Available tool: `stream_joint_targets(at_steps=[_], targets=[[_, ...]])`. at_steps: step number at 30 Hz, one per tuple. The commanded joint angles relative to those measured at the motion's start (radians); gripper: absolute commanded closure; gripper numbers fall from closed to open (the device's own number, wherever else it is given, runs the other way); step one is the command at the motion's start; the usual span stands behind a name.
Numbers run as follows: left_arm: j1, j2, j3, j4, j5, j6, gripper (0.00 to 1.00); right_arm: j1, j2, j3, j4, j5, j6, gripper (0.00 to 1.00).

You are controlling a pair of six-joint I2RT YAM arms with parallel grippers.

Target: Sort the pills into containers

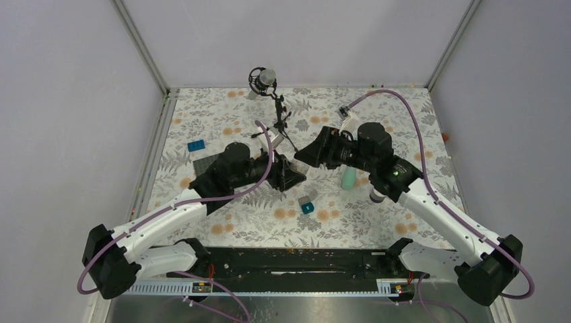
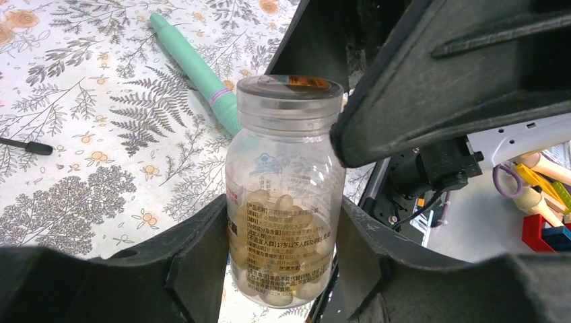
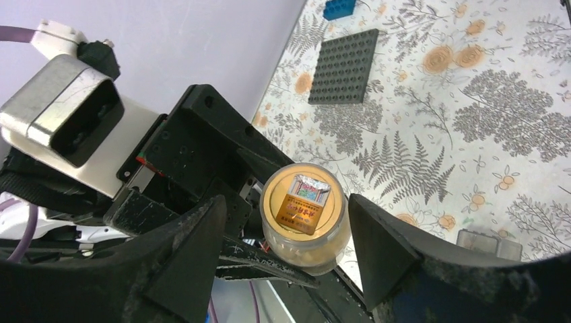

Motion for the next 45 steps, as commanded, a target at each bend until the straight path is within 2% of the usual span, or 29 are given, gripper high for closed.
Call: stream_joint_targets(at_steps=[1, 3, 6, 9, 11, 12, 16, 20, 22, 29, 31, 34, 35, 37, 38, 39, 40, 41, 45], targets=[[0.005, 0.002, 0.053, 0.038, -0.046, -0.013, 1.0, 0.013, 0.056, 0.103, -0.112, 0.046, -0.041, 0.25], [0.006, 0.006, 0.055, 0.036, -0.042, -0.012, 1.0, 0.014, 0.068, 0.109, -0.107, 0.042, -0.042, 0.3], [0.005, 0.009, 0.055, 0.033, -0.042, -0.011, 1.0, 0.014, 0.075, 0.112, -0.096, 0.041, -0.035, 0.47], [0.006, 0.01, 0.053, 0.033, -0.042, -0.012, 1.0, 0.015, 0.073, 0.106, -0.07, 0.027, -0.028, 0.72], [0.007, 0.01, 0.054, 0.032, -0.032, -0.014, 1.0, 0.015, 0.061, 0.09, -0.034, 0.01, -0.033, 0.97], [0.007, 0.012, 0.053, 0.033, -0.025, -0.02, 1.0, 0.013, 0.051, 0.076, -0.012, 0.002, -0.043, 1.0], [0.024, 0.056, 0.066, 0.018, 0.09, -0.067, 1.0, -0.027, -0.015, 0.018, 0.054, -0.113, -0.209, 1.0], [0.032, 0.079, 0.045, 0.062, 0.24, -0.104, 1.0, -0.124, -0.05, -0.055, 0.138, -0.387, -0.321, 1.0], [0.035, 0.077, 0.026, 0.111, 0.316, -0.121, 1.0, -0.134, -0.056, -0.068, 0.142, -0.509, -0.379, 1.0], [0.04, 0.085, -0.003, 0.301, 0.621, -0.181, 1.0, -0.135, -0.122, -0.16, 0.336, -0.895, -0.373, 1.0], [0.042, 0.087, -0.009, 0.351, 0.679, -0.213, 1.0, -0.135, -0.156, -0.176, 0.338, -0.896, -0.372, 1.0], [0.04, 0.054, -0.008, 0.323, 0.634, -0.176, 1.0, -0.135, -0.179, -0.147, 0.225, -0.734, -0.417, 1.0], [0.041, 0.046, 0.006, 0.269, 0.596, -0.138, 1.0, -0.134, -0.174, -0.117, 0.157, -0.589, -0.426, 0.89], [0.041, 0.038, 0.036, 0.152, 0.513, -0.077, 1.0, -0.134, -0.147, -0.064, 0.062, -0.427, -0.403, 0.45], [0.041, 0.039, 0.047, 0.117, 0.474, -0.058, 1.0, -0.133, -0.129, -0.037, 0.011, -0.363, -0.386, 0.32], [0.041, 0.039, 0.059, 0.079, 0.43, -0.039, 1.0, -0.128, -0.113, -0.014, -0.016, -0.314, -0.368, 0.23], [0.04, 0.039, 0.069, 0.052, 0.388, -0.025, 1.0, -0.121, -0.103, -0.001, -0.024, -0.261, -0.346, 0.16], [0.041, 0.04, 0.075, 0.032, 0.352, -0.013, 1.0, -0.112, -0.097, 0.004, -0.024, -0.212, -0.326, 0.14], [0.04, 0.041, 0.097, -0.039, 0.216, 0.022, 1.0, -0.031, -0.074, 0.05, -0.084, -0.005, -0.272, 0.12]])
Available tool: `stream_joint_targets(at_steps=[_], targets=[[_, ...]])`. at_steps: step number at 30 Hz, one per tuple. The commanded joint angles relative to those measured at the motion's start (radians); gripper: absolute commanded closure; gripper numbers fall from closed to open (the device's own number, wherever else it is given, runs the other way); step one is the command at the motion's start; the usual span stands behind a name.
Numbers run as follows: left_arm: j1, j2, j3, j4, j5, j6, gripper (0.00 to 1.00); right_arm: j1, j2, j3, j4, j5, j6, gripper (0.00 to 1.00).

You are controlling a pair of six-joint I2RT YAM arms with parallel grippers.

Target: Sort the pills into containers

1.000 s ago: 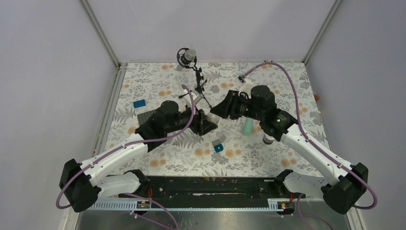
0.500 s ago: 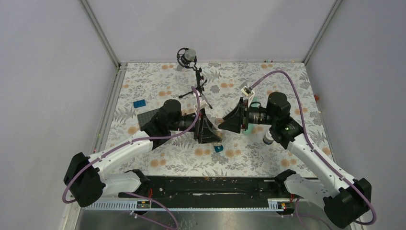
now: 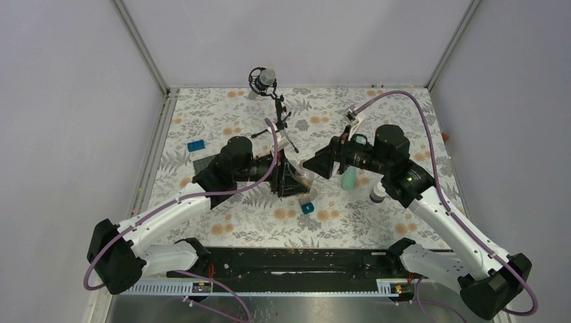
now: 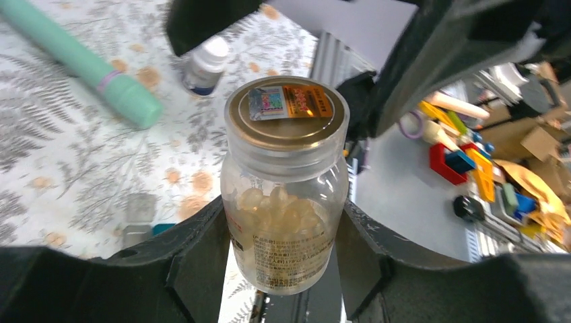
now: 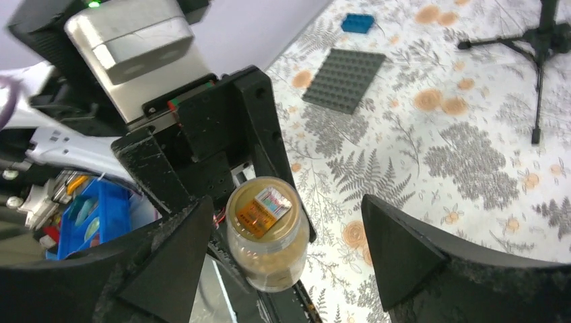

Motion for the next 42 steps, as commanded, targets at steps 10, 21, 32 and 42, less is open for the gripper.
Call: stream_joint_targets(at_steps=[10, 21, 32, 42], targets=[[0.004, -0.012, 0.078, -0.119, -0.236, 0.076, 1.0, 0.214, 0.152, 0.193, -0.225, 0.495, 0.143, 0.27], [0.005, -0.025, 0.078, -0.135, -0.205, 0.085, 1.0, 0.213, 0.171, 0.213, -0.245, 0.407, 0.1, 0.99], [0.006, -0.073, 0.034, -0.107, 0.125, 0.094, 1.0, 0.034, -0.01, 0.027, -0.057, -0.172, -0.04, 1.0], [0.005, -0.116, 0.052, -0.19, 0.171, 0.204, 1.0, 0.033, -0.039, 0.055, -0.064, -0.228, -0.125, 0.76]])
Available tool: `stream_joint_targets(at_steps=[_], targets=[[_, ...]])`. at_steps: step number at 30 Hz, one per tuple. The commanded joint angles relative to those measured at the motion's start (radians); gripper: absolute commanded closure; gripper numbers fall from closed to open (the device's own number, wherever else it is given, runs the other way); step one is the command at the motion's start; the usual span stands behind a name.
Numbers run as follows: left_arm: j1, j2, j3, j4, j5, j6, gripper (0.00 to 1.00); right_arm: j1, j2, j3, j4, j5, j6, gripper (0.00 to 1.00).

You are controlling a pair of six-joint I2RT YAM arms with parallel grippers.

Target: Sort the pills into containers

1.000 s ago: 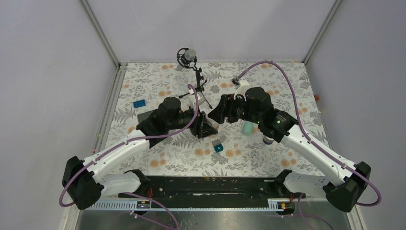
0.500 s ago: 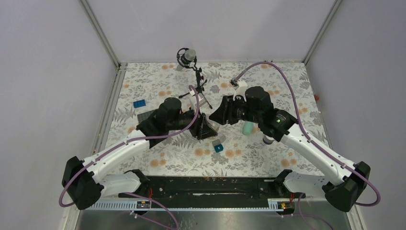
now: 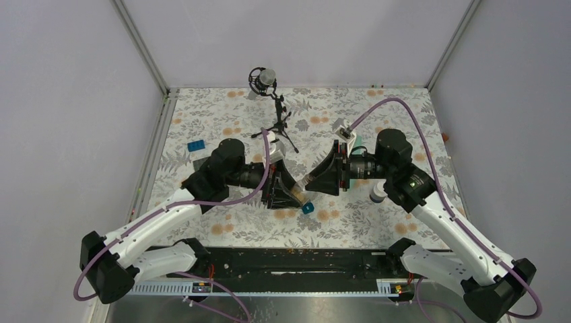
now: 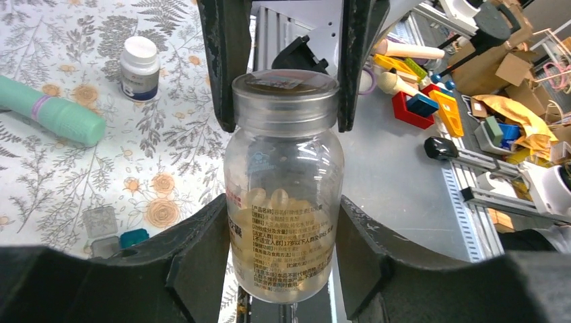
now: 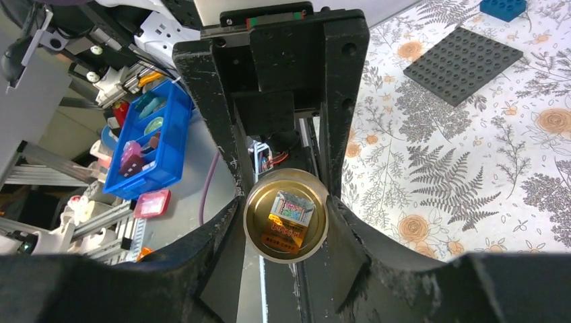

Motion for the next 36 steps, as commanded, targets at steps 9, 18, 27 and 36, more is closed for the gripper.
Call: stream_joint_targets(at_steps=[9, 18, 27, 36], targets=[[0.015, 0.003, 0.056, -0.102, -0.246, 0.104, 1.0, 0.041, 0.115, 0.106, -0.075, 0.58, 0.243, 0.14], [0.016, 0.03, 0.046, -0.072, -0.416, 0.052, 1.0, 0.08, 0.151, 0.094, -0.062, 0.596, 0.36, 0.17], [0.015, 0.04, 0.037, -0.037, -0.45, 0.021, 1.0, 0.102, 0.2, 0.127, -0.142, 0.596, 0.375, 0.29], [0.016, 0.04, 0.029, -0.035, -0.431, 0.017, 1.0, 0.102, 0.175, 0.103, -0.074, 0.591, 0.381, 0.69]])
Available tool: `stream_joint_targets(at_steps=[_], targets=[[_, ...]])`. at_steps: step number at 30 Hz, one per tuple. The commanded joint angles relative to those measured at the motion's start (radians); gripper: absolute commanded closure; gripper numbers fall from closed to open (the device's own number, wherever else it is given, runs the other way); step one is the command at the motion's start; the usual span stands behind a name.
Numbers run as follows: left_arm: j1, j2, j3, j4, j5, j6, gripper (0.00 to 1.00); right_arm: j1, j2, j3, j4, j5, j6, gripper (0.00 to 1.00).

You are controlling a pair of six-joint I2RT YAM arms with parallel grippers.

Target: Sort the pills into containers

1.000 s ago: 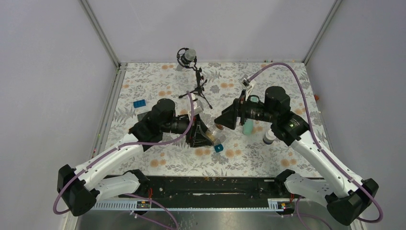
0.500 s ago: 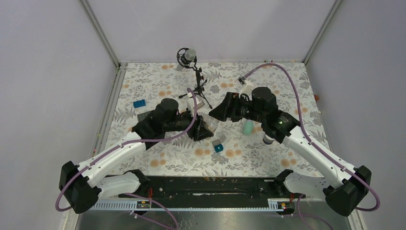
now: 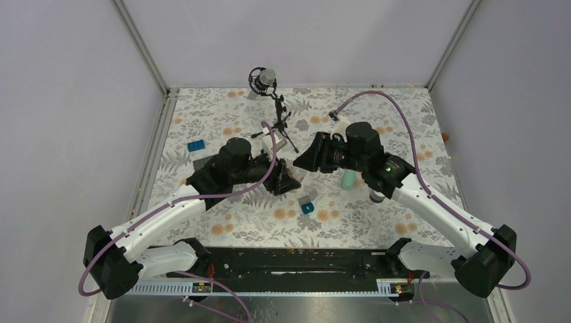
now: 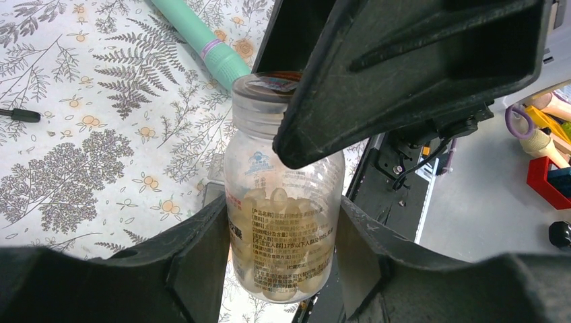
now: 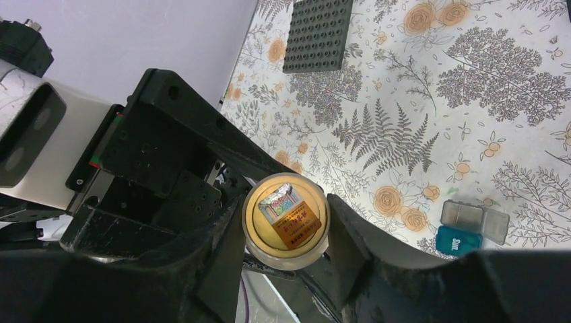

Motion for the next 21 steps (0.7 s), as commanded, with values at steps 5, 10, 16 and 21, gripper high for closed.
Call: stream_joint_targets(at_steps=[5, 10, 16, 21], targets=[[0.003, -0.007, 0.018, 0.067, 0.049, -0.01, 1.0, 0.005, -0.061, -0.011, 0.134, -0.085, -0.097, 1.0], [0.002, -0.015, 0.012, 0.058, 0.165, 0.023, 1.0, -0.029, -0.111, -0.119, 0.36, -0.372, -0.255, 1.0], [0.003, -0.043, -0.009, 0.091, 0.314, 0.054, 1.0, -0.077, -0.101, -0.209, 0.646, -0.775, -0.238, 1.0], [0.002, -0.058, -0.004, 0.11, 0.375, 0.055, 1.0, -0.08, -0.105, -0.202, 0.636, -0.78, -0.224, 1.0]])
